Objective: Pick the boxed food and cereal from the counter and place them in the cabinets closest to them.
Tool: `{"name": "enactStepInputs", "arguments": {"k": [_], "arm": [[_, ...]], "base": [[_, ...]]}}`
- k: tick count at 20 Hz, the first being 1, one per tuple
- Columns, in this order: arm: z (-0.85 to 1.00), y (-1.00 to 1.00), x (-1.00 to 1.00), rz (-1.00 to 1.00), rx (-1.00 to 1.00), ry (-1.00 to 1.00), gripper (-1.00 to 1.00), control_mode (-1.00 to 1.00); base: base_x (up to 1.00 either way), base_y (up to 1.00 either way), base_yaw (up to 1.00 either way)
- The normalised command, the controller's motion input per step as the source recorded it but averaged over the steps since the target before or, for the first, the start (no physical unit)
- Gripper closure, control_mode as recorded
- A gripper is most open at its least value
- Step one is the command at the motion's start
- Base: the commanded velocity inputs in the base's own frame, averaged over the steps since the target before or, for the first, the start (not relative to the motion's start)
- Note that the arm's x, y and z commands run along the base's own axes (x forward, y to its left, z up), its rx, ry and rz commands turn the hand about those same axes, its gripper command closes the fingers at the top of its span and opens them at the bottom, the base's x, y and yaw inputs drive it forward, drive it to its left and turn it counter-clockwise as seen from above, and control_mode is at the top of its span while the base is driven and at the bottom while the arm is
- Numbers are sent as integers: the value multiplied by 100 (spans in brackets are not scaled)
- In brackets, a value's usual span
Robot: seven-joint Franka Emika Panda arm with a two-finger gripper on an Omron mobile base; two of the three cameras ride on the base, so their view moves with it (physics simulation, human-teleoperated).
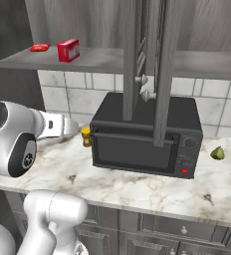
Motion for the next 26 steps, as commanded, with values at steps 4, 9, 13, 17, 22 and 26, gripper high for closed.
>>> {"name": "enactStepInputs", "arguments": {"k": [4, 9, 13, 17, 22, 26], "arm": [[-10, -10, -23, 1, 0, -1, -100, -100], [0, 0, 0, 0, 0, 0, -100, 100], [0, 0, 0, 0, 0, 0, -100, 100], [0, 0, 0, 0, 0, 0, -100, 100], [0, 0, 0, 0, 0, 0, -100, 100], [0, 0, 0, 0, 0, 0, -100, 100]], "base": [[0, 0, 0], [-2, 0, 0], [-31, -12, 0], [-44, -18, 0], [-43, -17, 0], [-45, -18, 0]]}}
